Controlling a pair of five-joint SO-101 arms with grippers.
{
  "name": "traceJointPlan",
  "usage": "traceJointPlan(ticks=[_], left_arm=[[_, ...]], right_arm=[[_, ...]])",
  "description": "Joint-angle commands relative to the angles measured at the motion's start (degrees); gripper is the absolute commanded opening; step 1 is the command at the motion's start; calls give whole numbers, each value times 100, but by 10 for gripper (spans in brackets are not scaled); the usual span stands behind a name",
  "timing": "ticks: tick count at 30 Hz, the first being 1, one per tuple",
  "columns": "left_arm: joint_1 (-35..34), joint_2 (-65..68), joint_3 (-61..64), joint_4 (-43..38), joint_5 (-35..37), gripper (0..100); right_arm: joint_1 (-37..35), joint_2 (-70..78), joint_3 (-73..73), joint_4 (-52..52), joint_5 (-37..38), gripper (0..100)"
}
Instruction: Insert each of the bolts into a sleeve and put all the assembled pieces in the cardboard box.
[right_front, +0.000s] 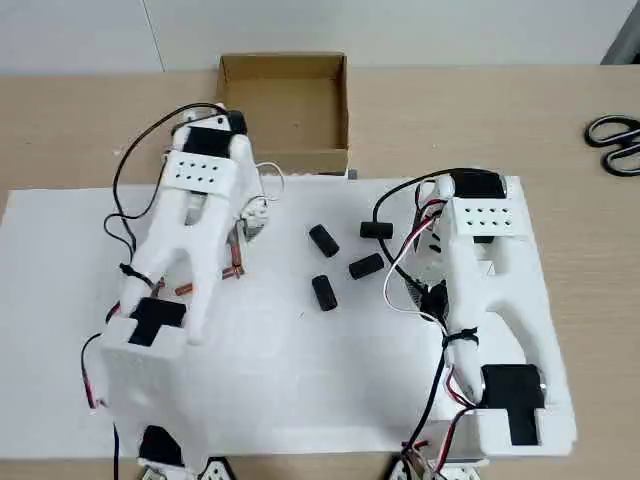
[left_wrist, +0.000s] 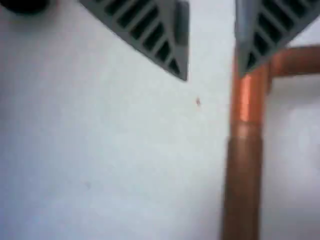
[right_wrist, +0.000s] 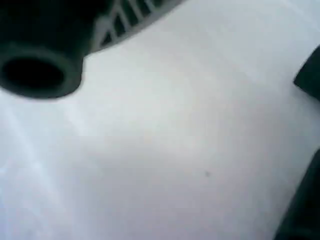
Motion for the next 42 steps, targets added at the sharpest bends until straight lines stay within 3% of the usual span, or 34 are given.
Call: traceJointPlan(ticks=[1, 8, 16, 27, 33, 42], left_arm=[[-211, 9, -215, -220, -9, 75], [-387, 167, -347, -290, -220, 171], [-536, 985, -1226, -431, -290, 172], [-730, 2048, -2914, 440, -325, 168], [-642, 2189, -3029, 527, -536, 111], [-492, 2180, -3029, 545, -589, 108]], right_arm=[[57, -286, -44, 40, 26, 2], [31, -286, -44, 31, 26, 2], [57, -286, -44, 31, 26, 2], [57, -286, -35, -48, 26, 2], [57, -286, -35, -48, 26, 2], [57, -286, -35, -48, 26, 2]])
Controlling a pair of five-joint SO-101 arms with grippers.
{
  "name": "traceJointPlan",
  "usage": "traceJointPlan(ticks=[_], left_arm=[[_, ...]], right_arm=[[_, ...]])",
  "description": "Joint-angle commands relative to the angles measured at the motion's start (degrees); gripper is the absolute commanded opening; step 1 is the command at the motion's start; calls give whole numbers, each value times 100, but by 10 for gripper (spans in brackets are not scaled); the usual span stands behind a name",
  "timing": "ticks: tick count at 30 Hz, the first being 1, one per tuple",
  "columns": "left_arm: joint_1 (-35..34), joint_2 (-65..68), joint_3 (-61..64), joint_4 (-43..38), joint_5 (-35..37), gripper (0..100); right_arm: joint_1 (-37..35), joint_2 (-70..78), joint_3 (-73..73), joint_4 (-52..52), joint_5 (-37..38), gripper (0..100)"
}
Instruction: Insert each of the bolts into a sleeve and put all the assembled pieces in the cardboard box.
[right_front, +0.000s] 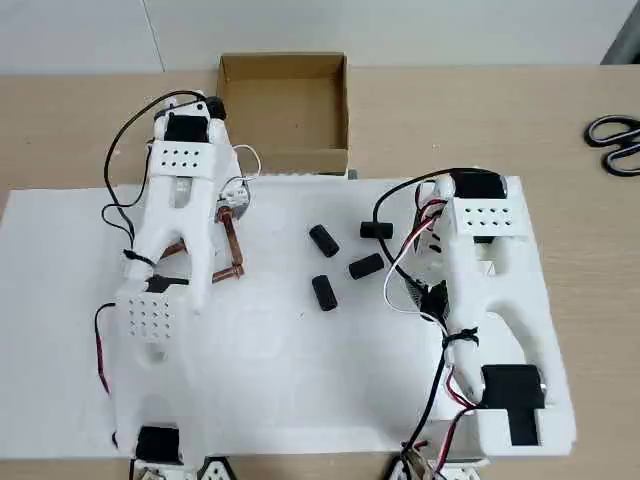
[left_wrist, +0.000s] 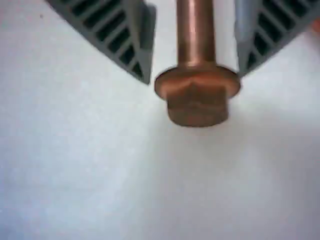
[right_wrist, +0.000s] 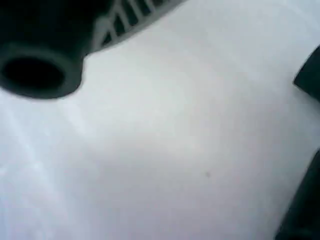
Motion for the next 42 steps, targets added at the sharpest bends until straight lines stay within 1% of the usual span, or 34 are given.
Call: traceJointPlan(ticks=[1, 5, 13, 21, 26, 30, 34, 36, 41, 42], left_arm=[[62, -62, -224, 132, -141, 108], [62, -62, -198, 132, -202, 108], [26, -53, 488, 123, -202, 108], [0, -35, 418, 114, -193, 107], [-132, -18, 418, -88, -185, 105], [-132, -9, 426, -88, -176, 104], [-132, 0, 426, -88, 62, 103], [-105, 0, 462, -193, 97, 85], [-97, 9, 470, -422, 97, 5], [-97, 9, 470, -422, 97, 5]], right_arm=[[57, -286, -35, -40, 26, 2], [57, -286, -35, -40, 26, 2], [57, -286, -35, -40, 26, 2], [57, -286, -35, -40, 26, 2], [57, -286, -35, -40, 26, 2], [57, -286, -35, -40, 26, 2], [57, -286, -35, -40, 26, 2], [57, -286, -35, -40, 26, 2], [57, -286, -35, -40, 26, 2], [57, -286, -35, -40, 26, 2]])
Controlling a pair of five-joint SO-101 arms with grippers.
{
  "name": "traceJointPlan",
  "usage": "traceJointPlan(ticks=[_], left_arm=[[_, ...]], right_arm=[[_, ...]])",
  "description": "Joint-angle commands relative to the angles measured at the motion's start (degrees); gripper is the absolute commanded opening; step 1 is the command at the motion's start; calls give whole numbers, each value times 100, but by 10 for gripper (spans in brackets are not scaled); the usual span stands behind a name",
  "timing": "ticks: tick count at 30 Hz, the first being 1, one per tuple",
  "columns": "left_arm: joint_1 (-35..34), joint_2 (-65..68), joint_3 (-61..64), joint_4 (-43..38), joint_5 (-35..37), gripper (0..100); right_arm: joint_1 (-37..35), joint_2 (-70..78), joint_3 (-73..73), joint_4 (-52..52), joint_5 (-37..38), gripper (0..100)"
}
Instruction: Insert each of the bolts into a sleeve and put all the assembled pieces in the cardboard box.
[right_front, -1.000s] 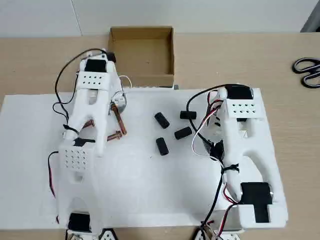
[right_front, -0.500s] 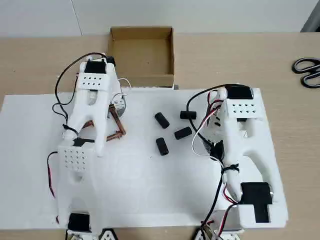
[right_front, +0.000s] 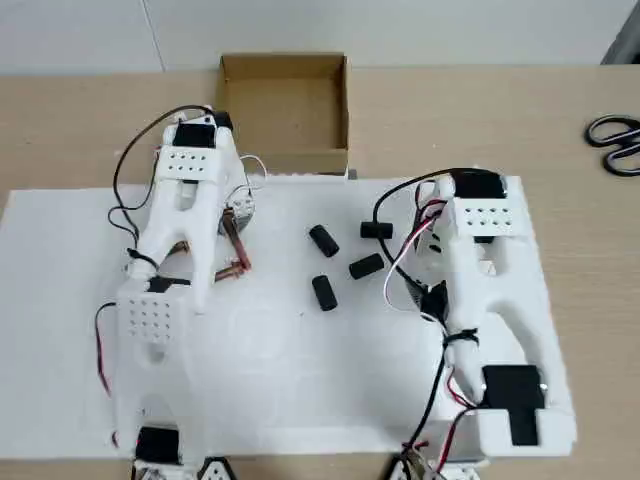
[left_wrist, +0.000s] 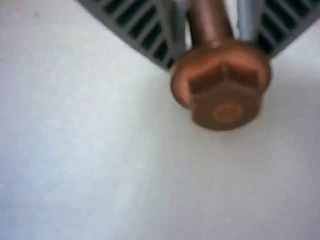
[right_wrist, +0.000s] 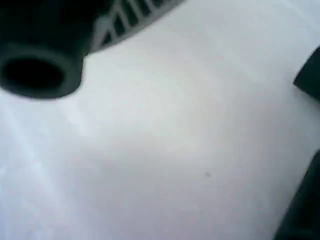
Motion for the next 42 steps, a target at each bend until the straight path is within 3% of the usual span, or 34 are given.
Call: traceJointPlan(ticks=[1, 12, 20, 28, 42], left_arm=[[-88, -26, -22, -176, 9, 7], [-88, 598, -66, -149, 9, 6], [167, -220, -655, 378, 0, 6], [527, -1881, -488, 387, -53, 6], [1213, -6198, 1675, 378, -1820, 6]], right_arm=[[57, -286, -35, -31, 26, 2], [57, -286, -35, -31, 26, 2], [13, -646, -422, 22, 62, 2], [-198, -2105, -545, 57, 519, 2], [-198, -4620, -536, 180, 1714, 2]])
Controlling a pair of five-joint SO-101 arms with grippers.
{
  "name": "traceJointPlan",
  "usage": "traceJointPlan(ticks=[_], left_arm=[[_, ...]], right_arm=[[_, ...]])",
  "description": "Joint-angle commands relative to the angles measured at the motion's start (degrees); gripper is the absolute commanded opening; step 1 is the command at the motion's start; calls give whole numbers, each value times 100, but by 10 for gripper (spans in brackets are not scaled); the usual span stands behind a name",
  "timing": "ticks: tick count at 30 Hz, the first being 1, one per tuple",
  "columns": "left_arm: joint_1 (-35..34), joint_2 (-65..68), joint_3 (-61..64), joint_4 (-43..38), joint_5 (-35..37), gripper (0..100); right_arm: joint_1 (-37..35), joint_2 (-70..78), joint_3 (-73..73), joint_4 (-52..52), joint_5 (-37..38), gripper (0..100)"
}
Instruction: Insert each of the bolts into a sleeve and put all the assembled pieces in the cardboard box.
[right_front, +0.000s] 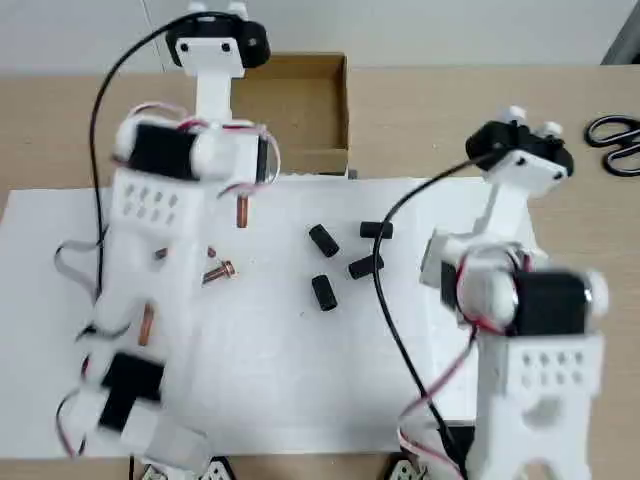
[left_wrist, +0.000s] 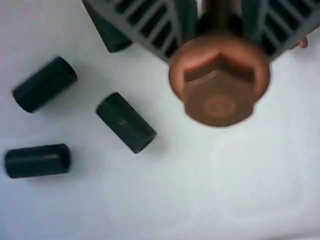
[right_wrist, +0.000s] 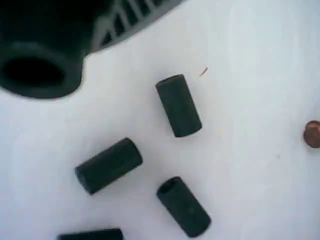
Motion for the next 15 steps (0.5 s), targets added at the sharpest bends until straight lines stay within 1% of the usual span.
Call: traceJointPlan(ticks=[1, 4, 7, 12, 15], left_arm=[[158, -1530, 470, 105, -396, 6], [229, -2462, 1121, 105, -624, 6], [281, -3358, 1842, 105, -659, 6], [281, -4818, 3029, 53, -633, 6], [255, -5749, 3758, -246, -633, 6]], right_arm=[[-22, -690, -246, 66, 457, 2], [-84, -1218, -246, 66, 782, 2], [-374, -1675, -202, 66, 1029, 2], [-989, -2396, 527, 48, 1099, 2], [-1279, -2870, 1108, -4, 1090, 2]])
